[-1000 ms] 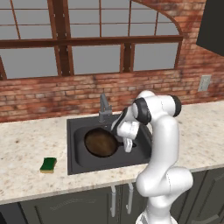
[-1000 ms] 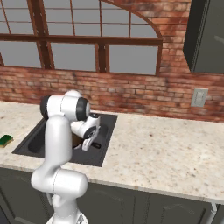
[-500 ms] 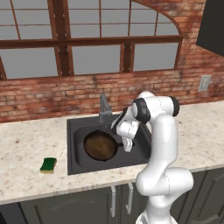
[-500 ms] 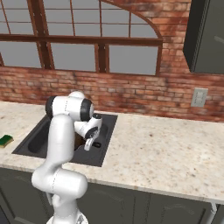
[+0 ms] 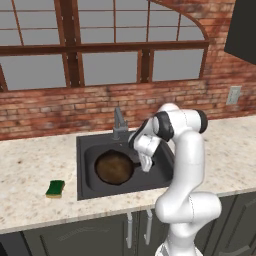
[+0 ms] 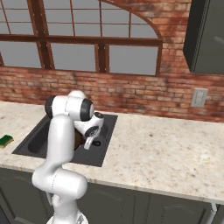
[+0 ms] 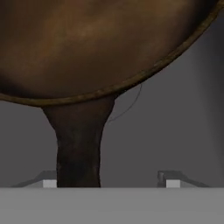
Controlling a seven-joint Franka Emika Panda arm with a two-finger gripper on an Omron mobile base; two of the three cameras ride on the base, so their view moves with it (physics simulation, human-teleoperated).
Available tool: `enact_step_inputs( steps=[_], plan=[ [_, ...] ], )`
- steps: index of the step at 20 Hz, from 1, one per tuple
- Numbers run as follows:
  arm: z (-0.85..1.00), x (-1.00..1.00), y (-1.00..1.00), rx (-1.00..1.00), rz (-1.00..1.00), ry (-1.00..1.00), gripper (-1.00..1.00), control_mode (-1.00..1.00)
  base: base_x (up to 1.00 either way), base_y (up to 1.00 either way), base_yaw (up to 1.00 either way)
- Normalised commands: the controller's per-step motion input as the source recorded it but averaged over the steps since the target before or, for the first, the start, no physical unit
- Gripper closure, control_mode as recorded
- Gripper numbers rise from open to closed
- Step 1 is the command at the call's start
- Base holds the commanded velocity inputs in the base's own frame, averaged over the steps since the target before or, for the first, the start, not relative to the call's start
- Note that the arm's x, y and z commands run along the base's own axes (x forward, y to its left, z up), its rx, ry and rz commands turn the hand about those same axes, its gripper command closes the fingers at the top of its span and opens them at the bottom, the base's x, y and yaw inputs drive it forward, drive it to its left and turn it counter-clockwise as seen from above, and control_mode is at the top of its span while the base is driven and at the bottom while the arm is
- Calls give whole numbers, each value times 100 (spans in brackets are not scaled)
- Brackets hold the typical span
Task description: Pick the pan and sponge and place them into the sink. Then turn on the water.
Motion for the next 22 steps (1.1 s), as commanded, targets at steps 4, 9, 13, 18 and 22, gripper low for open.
enact_step_inputs(
  steps=[4, 9, 13, 18, 22],
  plan=[
    [79, 0, 17, 8, 0, -6, -100, -100, 0, 0, 0],
    [56, 1, 21, 13, 0, -1, -100, -100, 0, 0, 0],
    [49, -5, 0, 25, -4, 0, -100, -100, 0, 0, 0],
    [97, -11, 2, 7, -21, 0, -100, -100, 0, 0, 0],
    [86, -1, 10, 0, -25, 3, -100, -100, 0, 0, 0]
  ],
)
